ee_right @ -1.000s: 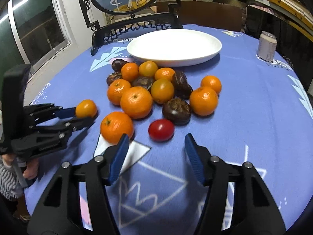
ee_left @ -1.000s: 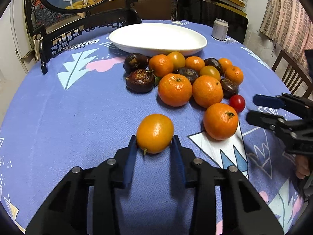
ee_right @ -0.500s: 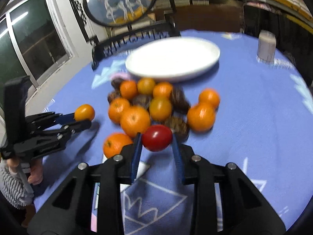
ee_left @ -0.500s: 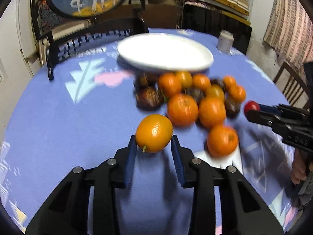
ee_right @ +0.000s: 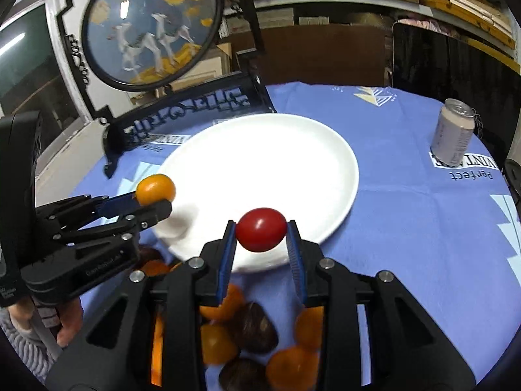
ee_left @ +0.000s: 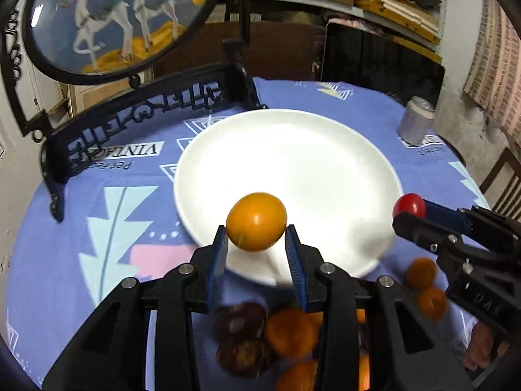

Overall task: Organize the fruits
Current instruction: 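Place the kumquat on the white plate with the left tool while the right tool places the tomato, then grasp a dark brown date from the pile with the left tool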

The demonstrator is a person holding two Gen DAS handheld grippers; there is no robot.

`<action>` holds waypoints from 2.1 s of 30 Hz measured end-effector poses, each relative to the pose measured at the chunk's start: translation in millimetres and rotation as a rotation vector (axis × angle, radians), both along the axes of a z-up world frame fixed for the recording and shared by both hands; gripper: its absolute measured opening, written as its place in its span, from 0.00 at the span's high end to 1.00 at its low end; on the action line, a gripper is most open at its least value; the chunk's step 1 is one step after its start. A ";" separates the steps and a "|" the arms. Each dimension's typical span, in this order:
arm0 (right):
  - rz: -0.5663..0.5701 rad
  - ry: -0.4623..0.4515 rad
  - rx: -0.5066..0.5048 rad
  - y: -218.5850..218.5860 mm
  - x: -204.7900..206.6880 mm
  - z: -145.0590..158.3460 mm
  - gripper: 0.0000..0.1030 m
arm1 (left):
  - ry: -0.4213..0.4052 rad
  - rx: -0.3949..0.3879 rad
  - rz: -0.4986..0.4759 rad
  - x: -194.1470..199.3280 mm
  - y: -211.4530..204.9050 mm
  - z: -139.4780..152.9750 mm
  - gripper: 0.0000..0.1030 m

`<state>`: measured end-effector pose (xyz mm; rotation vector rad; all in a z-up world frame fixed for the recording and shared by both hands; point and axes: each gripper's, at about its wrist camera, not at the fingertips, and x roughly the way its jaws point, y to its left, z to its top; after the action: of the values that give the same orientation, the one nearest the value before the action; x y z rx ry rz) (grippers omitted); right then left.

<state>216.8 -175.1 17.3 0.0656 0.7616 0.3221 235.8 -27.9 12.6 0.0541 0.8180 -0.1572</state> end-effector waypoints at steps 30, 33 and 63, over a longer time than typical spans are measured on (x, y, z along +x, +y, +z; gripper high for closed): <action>-0.059 -0.021 0.046 -51.9 -115.5 -13.0 0.29 | -0.037 0.014 0.140 -97.4 52.9 -19.4 0.35; -0.058 -0.018 0.038 -49.4 -114.9 -14.4 0.29 | -0.049 0.041 0.148 -78.9 45.3 -18.8 0.35; -0.115 0.034 0.088 -71.1 -100.2 -19.5 0.25 | 0.000 0.073 0.001 -24.9 36.8 -35.4 0.34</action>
<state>116.6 -246.1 -2.2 0.1980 0.7741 0.2459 210.9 8.9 -22.8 0.1221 0.8240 -0.1267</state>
